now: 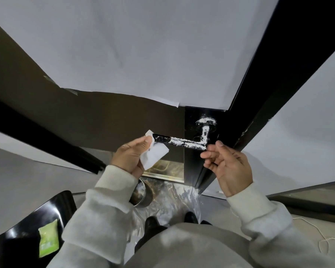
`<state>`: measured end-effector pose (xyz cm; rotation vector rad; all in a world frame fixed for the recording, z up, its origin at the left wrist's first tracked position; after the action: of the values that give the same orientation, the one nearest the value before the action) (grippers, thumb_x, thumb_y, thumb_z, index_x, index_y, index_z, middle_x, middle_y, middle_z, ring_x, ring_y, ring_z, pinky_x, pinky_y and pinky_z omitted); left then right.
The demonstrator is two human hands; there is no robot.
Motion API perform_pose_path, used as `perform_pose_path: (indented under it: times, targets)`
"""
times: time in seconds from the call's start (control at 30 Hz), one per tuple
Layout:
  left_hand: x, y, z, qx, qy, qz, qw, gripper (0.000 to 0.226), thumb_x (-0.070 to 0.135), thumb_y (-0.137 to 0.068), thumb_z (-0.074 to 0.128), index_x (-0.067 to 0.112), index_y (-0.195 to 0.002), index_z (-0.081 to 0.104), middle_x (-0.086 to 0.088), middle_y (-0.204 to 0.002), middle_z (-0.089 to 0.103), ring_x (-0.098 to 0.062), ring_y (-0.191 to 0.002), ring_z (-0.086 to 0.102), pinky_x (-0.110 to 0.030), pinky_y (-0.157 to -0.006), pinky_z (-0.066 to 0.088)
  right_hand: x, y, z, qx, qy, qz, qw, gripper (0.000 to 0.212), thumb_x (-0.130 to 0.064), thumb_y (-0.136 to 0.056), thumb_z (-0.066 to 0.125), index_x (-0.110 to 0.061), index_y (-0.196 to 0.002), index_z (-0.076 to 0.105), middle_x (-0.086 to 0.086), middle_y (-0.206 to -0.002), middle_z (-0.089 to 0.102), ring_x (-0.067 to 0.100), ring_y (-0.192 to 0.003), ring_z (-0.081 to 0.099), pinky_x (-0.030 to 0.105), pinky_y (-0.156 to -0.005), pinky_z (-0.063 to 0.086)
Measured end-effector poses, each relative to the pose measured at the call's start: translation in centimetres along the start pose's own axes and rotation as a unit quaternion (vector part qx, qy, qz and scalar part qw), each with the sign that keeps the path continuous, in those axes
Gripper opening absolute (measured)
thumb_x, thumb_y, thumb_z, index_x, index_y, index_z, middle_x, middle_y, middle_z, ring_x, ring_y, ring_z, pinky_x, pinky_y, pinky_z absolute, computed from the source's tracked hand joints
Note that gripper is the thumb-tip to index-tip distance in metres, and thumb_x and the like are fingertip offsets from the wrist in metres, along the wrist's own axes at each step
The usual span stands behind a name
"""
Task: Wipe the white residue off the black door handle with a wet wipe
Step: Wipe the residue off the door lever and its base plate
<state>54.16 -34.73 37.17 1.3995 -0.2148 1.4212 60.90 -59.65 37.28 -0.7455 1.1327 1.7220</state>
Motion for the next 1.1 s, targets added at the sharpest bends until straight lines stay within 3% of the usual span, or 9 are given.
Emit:
perform_pose_path:
  times: [0.13, 0.23, 0.3, 0.37, 0.53, 0.63, 0.7, 0.9, 1.1]
  targets:
    - [-0.7, 0.4, 2.2, -0.06, 0.06, 0.012, 0.996, 0.023, 0.015, -0.096, 0.054, 0.001, -0.108, 0.069, -0.015, -0.102, 0.076, -0.024, -0.089, 0.075, -0.033, -0.068, 0.062, -0.2, 0.1, -0.2, 0.009, 0.004, 0.0, 1.0, 0.03, -0.024, -0.092, 0.059, -0.004, -0.077, 0.074, 0.017, -0.067, 0.071, 0.028, -0.062, 0.058, 0.033, -0.064, 0.051]
    - [0.3, 0.5, 3.6, -0.134, 0.069, 0.019, 0.988, 0.025, 0.012, -0.096, 0.05, 0.0, -0.107, 0.069, -0.016, -0.112, 0.073, -0.028, -0.105, 0.071, -0.038, -0.081, 0.061, -0.3, 0.0, 0.0, 0.012, 0.002, 0.004, 1.0, 0.031, -0.025, -0.091, 0.061, -0.009, -0.07, 0.076, 0.016, -0.064, 0.07, 0.028, -0.061, 0.057, 0.033, -0.064, 0.05]
    - [1.4, 0.1, 3.5, -0.177, 0.014, 0.026, 0.984, 0.024, 0.011, -0.093, 0.055, -0.003, -0.108, 0.068, -0.018, -0.115, 0.07, -0.033, -0.106, 0.069, -0.043, -0.085, 0.059, -0.3, 0.1, 0.2, 0.011, 0.002, 0.006, 1.0, 0.032, -0.026, -0.091, 0.061, -0.011, -0.068, 0.076, 0.015, -0.064, 0.07, 0.028, -0.062, 0.057, 0.033, -0.064, 0.05]
    - [3.0, -0.3, 3.5, -0.186, -0.151, 0.08, 0.968, 0.018, 0.01, -0.094, 0.059, 0.001, -0.104, 0.071, -0.023, -0.108, 0.07, -0.031, -0.096, 0.069, -0.045, -0.084, 0.056, -0.1, 0.0, 0.2, 0.01, 0.002, 0.006, 1.0, 0.033, -0.025, -0.094, 0.06, -0.012, -0.068, 0.076, 0.014, -0.064, 0.07, 0.028, -0.062, 0.057, 0.032, -0.064, 0.049]
    - [6.2, 0.5, 4.2, -0.076, -0.507, 0.302, 0.804, 0.017, 0.036, -0.092, 0.063, 0.027, -0.095, 0.076, 0.002, -0.079, 0.075, -0.012, -0.081, 0.069, -0.039, -0.087, 0.055, 0.0, 0.0, 0.1, 0.013, -0.011, 0.011, 1.0, 0.032, -0.023, -0.097, 0.059, -0.008, -0.073, 0.073, 0.013, -0.063, 0.069, 0.025, -0.062, 0.058, 0.029, -0.062, 0.049]
    - [5.3, 3.5, 4.5, -0.062, -0.513, 0.41, 0.752, 0.021, 0.019, -0.096, 0.064, 0.024, -0.113, 0.076, 0.006, -0.116, 0.074, 0.003, -0.113, 0.063, -0.019, -0.103, 0.046, 0.0, 0.0, -0.2, 0.014, -0.015, 0.008, 1.0, 0.033, -0.024, -0.097, 0.058, -0.008, -0.074, 0.075, 0.013, -0.064, 0.069, 0.024, -0.062, 0.058, 0.028, -0.061, 0.05]
    - [4.8, 4.7, 4.5, -0.056, -0.503, 0.462, 0.729, 0.024, 0.014, -0.097, 0.062, 0.015, -0.119, 0.073, 0.004, -0.126, 0.068, 0.001, -0.121, 0.06, -0.011, -0.102, 0.043, 0.0, 0.0, -0.5, 0.018, -0.014, 0.004, 1.0, 0.032, -0.025, -0.096, 0.058, -0.006, -0.076, 0.075, 0.012, -0.065, 0.069, 0.024, -0.062, 0.058, 0.029, -0.061, 0.05]
    - [6.4, 4.2, 4.9, 0.011, -0.425, 0.441, 0.79, 0.025, 0.027, -0.097, 0.061, 0.017, -0.116, 0.074, 0.013, -0.114, 0.069, 0.005, -0.11, 0.064, -0.015, -0.095, 0.05, 0.1, 0.2, -0.5, 0.008, -0.008, 0.0, 1.0, 0.031, -0.026, -0.095, 0.059, -0.007, -0.078, 0.075, 0.011, -0.066, 0.069, 0.021, -0.059, 0.057, 0.03, -0.063, 0.049]
    - [5.4, 4.0, 6.5, -0.102, -0.502, 0.435, 0.74, 0.025, 0.02, -0.098, 0.055, 0.015, -0.114, 0.075, 0.008, -0.116, 0.072, -0.003, -0.117, 0.062, -0.02, -0.1, 0.048, 0.3, 0.1, -0.8, 0.003, -0.007, 0.007, 1.0, 0.032, -0.032, -0.09, 0.061, -0.004, -0.081, 0.075, 0.011, -0.067, 0.068, 0.02, -0.06, 0.056, 0.03, -0.063, 0.049]
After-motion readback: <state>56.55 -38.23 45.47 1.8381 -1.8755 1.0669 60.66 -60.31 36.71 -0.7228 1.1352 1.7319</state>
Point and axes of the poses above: each hand's wrist, its own y-axis away from the middle knuckle, its own z-axis out of the palm, x = y × z, the point moved 8 cm from there along -y, towards the middle knuckle
